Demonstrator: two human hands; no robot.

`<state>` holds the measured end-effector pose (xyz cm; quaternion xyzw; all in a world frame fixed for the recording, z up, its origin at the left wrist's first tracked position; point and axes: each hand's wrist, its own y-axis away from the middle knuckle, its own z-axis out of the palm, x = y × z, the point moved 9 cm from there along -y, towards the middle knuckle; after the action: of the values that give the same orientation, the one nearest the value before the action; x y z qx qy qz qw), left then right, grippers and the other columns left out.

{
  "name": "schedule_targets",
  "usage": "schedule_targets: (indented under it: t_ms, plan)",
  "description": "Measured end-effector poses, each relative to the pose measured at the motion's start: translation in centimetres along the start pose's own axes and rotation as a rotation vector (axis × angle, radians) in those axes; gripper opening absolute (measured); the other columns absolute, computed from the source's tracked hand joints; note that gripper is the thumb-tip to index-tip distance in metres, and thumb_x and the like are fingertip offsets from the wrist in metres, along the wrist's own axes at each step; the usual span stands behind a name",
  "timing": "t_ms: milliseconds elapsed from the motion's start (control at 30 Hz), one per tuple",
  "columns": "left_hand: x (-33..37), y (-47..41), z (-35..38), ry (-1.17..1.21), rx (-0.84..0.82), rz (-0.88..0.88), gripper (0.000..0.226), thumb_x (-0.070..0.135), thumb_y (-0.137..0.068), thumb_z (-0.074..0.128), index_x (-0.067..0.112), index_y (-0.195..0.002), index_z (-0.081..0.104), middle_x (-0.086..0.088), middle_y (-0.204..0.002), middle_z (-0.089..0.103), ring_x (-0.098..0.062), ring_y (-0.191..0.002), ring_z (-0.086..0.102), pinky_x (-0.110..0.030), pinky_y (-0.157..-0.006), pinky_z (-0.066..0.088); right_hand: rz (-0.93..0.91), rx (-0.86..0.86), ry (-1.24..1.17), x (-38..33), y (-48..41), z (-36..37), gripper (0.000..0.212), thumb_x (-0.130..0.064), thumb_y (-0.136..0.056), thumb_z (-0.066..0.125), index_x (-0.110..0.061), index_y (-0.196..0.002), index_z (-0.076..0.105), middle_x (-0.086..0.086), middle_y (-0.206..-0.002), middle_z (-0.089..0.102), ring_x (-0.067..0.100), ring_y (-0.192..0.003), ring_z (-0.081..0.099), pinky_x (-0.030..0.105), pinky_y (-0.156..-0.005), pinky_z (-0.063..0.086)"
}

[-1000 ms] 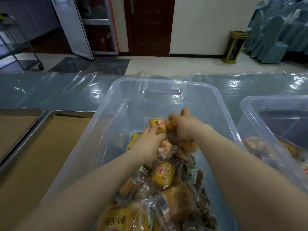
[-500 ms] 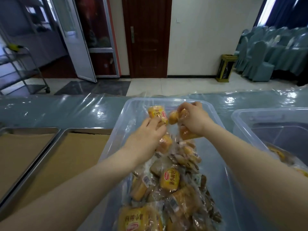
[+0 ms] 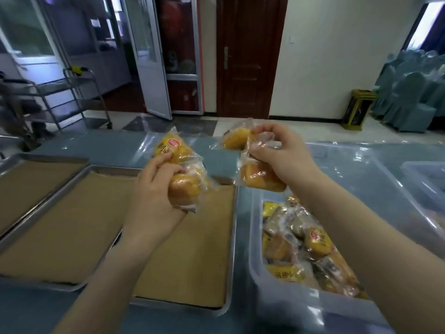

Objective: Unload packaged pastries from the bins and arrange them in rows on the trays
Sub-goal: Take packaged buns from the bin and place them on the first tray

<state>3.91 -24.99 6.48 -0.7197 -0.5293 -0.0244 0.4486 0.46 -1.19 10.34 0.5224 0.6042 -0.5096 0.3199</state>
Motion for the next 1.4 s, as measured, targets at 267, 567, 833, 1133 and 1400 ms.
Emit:
schedule_targets:
  t_ms: [267, 567, 833, 1133, 1400]
  plan:
    - [-14.7, 7.4, -3.4, 0.104, -0.045, -0.277, 0.073, 0.016, -0.051, 0.089, 0.047, -0.100, 0.044, 0.019, -0.135, 0.031, -0.010, -0.117, 0.040, -0.031, -0.091, 0.041, 0.040, -0.147, 0.252, 3.1, 5.5, 16.5, 0.027, -0.025, -0.084, 0.065, -0.045, -0.099, 0.054, 0.000, -0.113, 0.059, 0.016, -0.084, 0.065, 0.038, -0.077, 0.056]
    - [-23.5, 13.5, 2.7, 0.123, -0.351, -0.337, 0.058, 0.015, -0.059, 0.080, 0.033, -0.108, 0.054, 0.010, -0.138, 0.034, -0.015, -0.123, 0.040, -0.031, -0.099, 0.037, 0.232, -0.019, 0.407, 15.5, 10.4, 22.4, 0.031, -0.019, -0.088, 0.065, -0.043, -0.103, 0.055, -0.008, -0.110, 0.047, -0.004, -0.081, 0.057, 0.001, -0.062, 0.042]
    - [-24.8, 14.8, 8.1, 0.060, -0.604, -0.295, 0.059, 0.011, -0.063, 0.073, 0.027, -0.116, 0.053, 0.007, -0.139, 0.033, -0.021, -0.121, 0.035, -0.030, -0.086, 0.037, 0.255, -0.067, 0.651, 20.3, 12.5, 25.0, 0.029, -0.011, -0.091, 0.056, -0.034, -0.107, 0.060, -0.005, -0.129, 0.044, 0.017, -0.119, 0.036, 0.022, -0.093, 0.033]
    - [-25.2, 12.5, 4.3, 0.039, -0.445, -0.251, 0.059, 0.005, -0.062, 0.078, 0.025, -0.111, 0.054, 0.004, -0.143, 0.032, -0.024, -0.122, 0.034, -0.031, -0.094, 0.032, 0.143, 0.084, 0.483, 16.8, 9.8, 25.4, 0.028, -0.013, -0.088, 0.062, -0.033, -0.107, 0.061, -0.013, -0.127, 0.038, 0.015, -0.120, 0.039, 0.020, -0.091, 0.042]
    - [-29.8, 11.8, -6.2, -0.036, -0.159, -0.368, 0.068, 0.010, -0.056, 0.083, 0.037, -0.107, 0.047, 0.006, -0.142, 0.035, -0.013, -0.123, 0.034, -0.016, -0.094, 0.025, -0.050, -0.024, 0.170, 11.1, 6.0, 35.3, 0.026, -0.027, -0.089, 0.057, -0.045, -0.107, 0.058, -0.021, -0.120, 0.040, 0.013, -0.120, 0.045, 0.040, -0.095, 0.048]
